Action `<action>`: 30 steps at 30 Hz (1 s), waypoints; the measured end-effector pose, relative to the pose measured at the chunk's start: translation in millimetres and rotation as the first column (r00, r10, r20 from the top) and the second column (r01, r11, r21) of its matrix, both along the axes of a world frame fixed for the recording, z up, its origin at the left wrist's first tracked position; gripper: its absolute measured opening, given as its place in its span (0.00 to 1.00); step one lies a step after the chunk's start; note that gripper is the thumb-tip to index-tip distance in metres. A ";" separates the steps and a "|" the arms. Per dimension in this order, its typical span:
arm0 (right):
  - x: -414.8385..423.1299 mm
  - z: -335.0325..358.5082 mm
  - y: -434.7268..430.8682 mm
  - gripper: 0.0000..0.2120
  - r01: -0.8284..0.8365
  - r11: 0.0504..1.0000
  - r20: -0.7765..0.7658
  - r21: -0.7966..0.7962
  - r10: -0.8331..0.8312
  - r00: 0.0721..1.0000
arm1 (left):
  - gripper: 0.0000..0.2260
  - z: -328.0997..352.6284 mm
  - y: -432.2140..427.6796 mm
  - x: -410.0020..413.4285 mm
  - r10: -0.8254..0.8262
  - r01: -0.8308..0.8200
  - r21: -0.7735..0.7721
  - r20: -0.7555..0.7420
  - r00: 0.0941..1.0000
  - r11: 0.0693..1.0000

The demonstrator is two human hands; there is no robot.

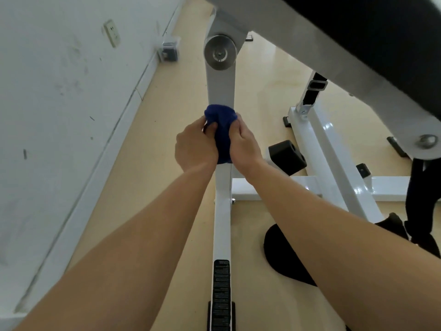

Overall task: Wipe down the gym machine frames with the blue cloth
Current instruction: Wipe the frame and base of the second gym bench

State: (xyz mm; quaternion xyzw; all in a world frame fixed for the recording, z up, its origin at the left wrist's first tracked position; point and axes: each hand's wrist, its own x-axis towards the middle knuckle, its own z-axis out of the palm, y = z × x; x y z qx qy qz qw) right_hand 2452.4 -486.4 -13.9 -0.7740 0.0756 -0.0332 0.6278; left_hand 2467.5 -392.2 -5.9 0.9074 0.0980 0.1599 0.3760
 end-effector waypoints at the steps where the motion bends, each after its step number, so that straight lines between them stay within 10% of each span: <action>1: -3.2 2.3 0.1 0.23 -0.017 0.999 -0.001 0.035 0.018 1.000 | 0.09 1.9 1.9 -2.1 0.062 -0.063 -0.009 -0.007 0.998 0.998; 11: -0.7 5.9 3.5 0.18 -0.030 0.999 -0.014 0.029 0.030 0.999 | 0.11 5.2 -3.5 -9.5 -0.194 0.186 -0.344 0.009 0.981 0.920; 22: 27.8 38.3 -7.1 0.12 0.011 0.997 0.280 -0.078 0.011 0.960 | 0.10 40.6 7.1 14.1 -0.246 0.290 -0.250 0.191 0.950 0.924; 30: 31.0 -15.1 5.7 0.18 0.063 0.996 0.075 -0.062 -0.058 0.995 | 0.12 17.4 4.2 21.2 -0.284 0.281 -0.240 0.023 0.958 0.929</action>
